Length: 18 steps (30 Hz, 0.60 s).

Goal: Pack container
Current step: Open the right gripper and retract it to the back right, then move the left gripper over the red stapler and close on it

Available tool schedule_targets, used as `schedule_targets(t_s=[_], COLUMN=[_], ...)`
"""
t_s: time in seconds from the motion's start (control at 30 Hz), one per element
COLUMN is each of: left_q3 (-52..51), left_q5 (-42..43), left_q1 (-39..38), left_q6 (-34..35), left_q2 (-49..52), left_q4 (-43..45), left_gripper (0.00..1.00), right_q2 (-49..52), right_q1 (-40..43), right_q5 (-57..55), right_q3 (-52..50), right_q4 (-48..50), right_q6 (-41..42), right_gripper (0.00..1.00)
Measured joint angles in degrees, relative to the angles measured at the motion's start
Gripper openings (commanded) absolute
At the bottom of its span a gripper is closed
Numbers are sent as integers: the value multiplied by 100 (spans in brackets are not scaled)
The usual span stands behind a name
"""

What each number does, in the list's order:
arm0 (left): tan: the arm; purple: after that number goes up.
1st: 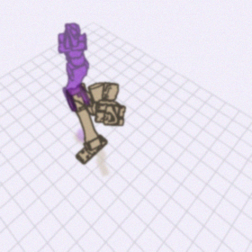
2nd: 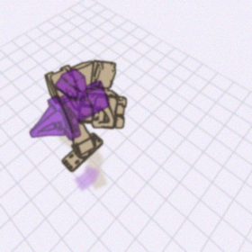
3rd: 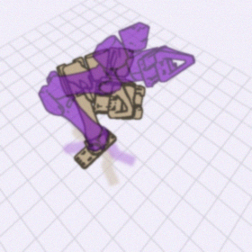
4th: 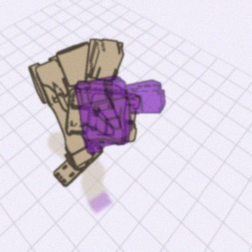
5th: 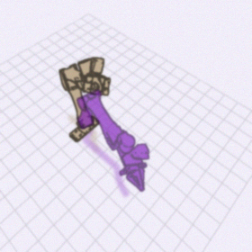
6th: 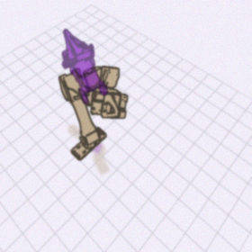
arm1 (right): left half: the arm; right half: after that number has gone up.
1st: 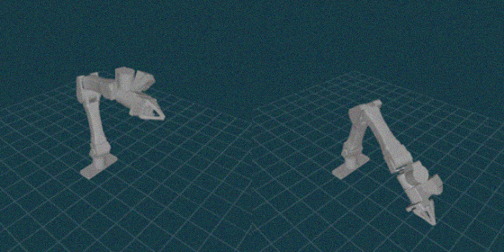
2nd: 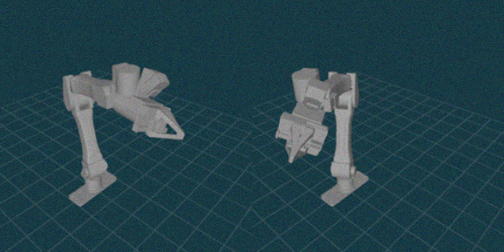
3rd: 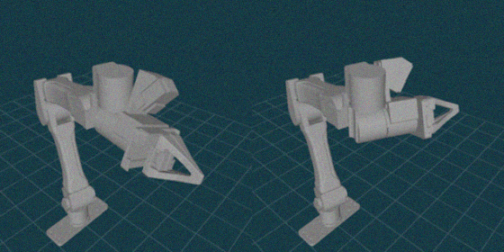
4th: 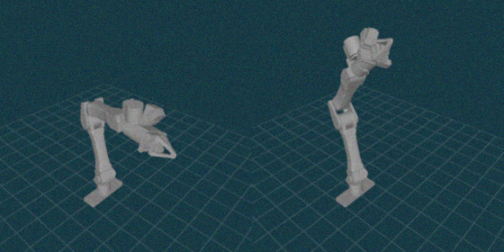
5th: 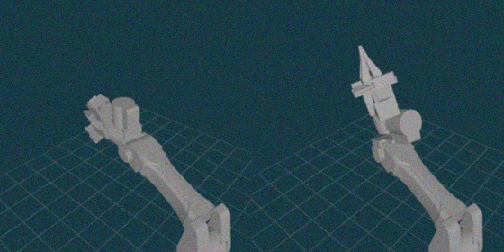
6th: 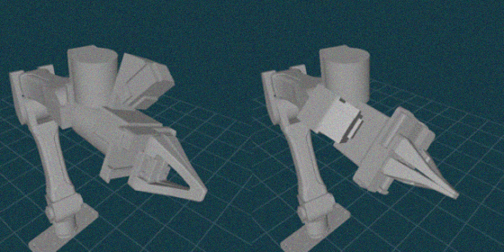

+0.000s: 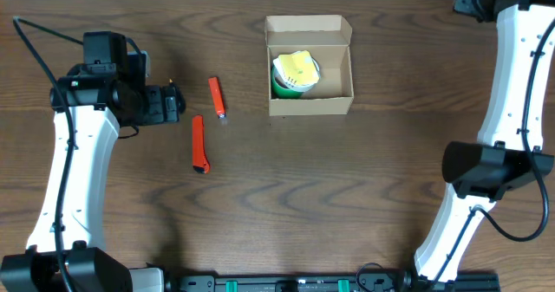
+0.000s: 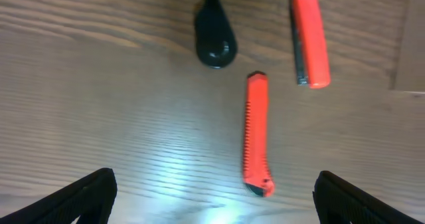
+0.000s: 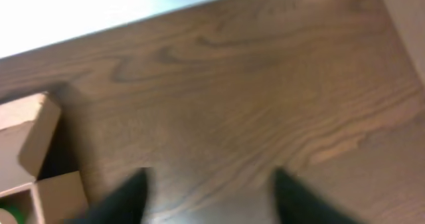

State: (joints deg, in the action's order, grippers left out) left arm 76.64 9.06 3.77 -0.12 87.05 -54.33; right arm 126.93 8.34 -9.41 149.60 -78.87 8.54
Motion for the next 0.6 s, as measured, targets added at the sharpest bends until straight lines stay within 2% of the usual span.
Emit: schedule_targets(t_s=[0.07, 0.1, 0.23, 0.33, 0.53, 0.6], left_q3=[0, 0, 0, 0, 2, 7], left_q5=[258, 295, 592, 619, 118, -66], left_q1=[0, 0, -9, -94, -603, -750], left_q6=[105, 157, 238, 284, 413, 435], left_q2=[0, 0, 0, 0, 0, 24], left_q4=[-164, -192, -601, -866, -929, -852], left_gripper=[75, 68, 55, 53, 68, 69], right_q2=[0, 0, 0, 0, 0, 0], right_q1=[39, 50, 66, 66, 66, 66], right_q5=[17, 20, 37, 42, 44, 44], right_q3=[-197, -245, -562, -702, -852, -852], right_q4=[0, -7, -11, -15, -15, -15], right_q6=[-2, 0, 0, 2, 2, 0], right_gripper=[99, 99, 99, 99, 99, 99])
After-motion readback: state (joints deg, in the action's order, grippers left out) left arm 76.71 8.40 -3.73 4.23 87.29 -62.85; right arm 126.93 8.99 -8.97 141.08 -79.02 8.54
